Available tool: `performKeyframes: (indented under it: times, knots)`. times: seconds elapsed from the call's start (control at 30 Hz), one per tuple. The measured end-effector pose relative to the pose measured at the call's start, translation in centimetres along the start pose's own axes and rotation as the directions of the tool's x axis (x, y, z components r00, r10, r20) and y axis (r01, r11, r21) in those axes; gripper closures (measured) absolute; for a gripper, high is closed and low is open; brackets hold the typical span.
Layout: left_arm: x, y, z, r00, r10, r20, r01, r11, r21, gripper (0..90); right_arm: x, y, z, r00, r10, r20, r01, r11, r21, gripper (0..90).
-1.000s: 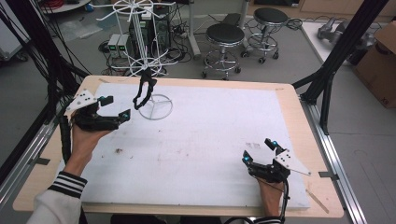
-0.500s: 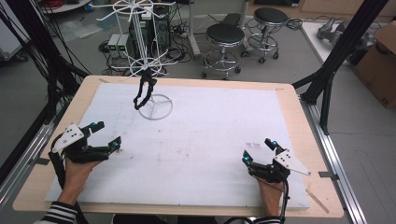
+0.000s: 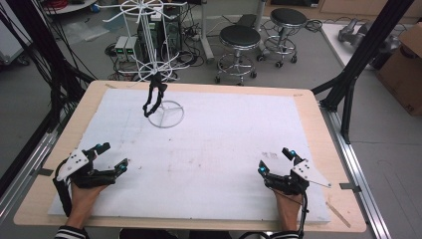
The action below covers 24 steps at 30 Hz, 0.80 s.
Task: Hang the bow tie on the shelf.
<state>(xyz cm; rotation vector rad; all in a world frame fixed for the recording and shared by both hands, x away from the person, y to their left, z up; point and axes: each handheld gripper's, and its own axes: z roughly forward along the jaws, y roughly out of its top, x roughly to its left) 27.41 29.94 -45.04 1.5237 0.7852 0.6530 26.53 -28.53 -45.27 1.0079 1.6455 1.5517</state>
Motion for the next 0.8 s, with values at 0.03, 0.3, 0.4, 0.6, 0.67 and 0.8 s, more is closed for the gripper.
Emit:
performKeyframes:
  times: [0.03, 0.3, 0.4, 0.6, 0.67, 0.8]
  knots:
    - [-0.04, 0.00, -0.05, 1.0000, 0.002, 0.000, -0.002, 1.0000, -0.008, 8.0, 0.01, 0.00, 0.00, 1.0000, 0.000, 0.001, 0.000, 1.000, -0.001, 3.2]
    - [-0.13, -0.31, -0.59, 0.9999, 0.004, -0.016, -0.005, 0.9978, -0.066, 8.2, -0.01, -0.01, -0.04, 1.0000, -0.001, 0.001, 0.001, 1.000, -0.003, 3.2]
    - [-0.17, -0.34, -0.62, 0.9997, 0.007, -0.021, -0.009, 0.9974, -0.071, 8.2, 0.00, -0.02, -0.03, 1.0000, -0.002, 0.002, 0.002, 1.000, -0.004, 3.2]
    - [-0.09, -0.34, -0.64, 0.9998, 0.002, -0.020, -0.003, 0.9975, -0.070, 8.4, 0.05, -0.02, -0.05, 1.0000, -0.005, -0.001, 0.005, 1.000, -0.004, 3.2]
    - [-0.10, -0.35, -0.65, 0.9998, 0.004, -0.019, -0.006, 0.9975, -0.071, 8.4, 0.07, -0.04, -0.06, 1.0000, -0.005, 0.003, 0.005, 1.000, -0.008, 3.2]
    - [-0.08, -0.36, -0.66, 0.9998, 0.004, -0.017, -0.005, 0.9974, -0.072, 8.7, 0.08, -0.04, -0.07, 0.9999, -0.009, 0.006, 0.009, 1.000, -0.008, 3.2]
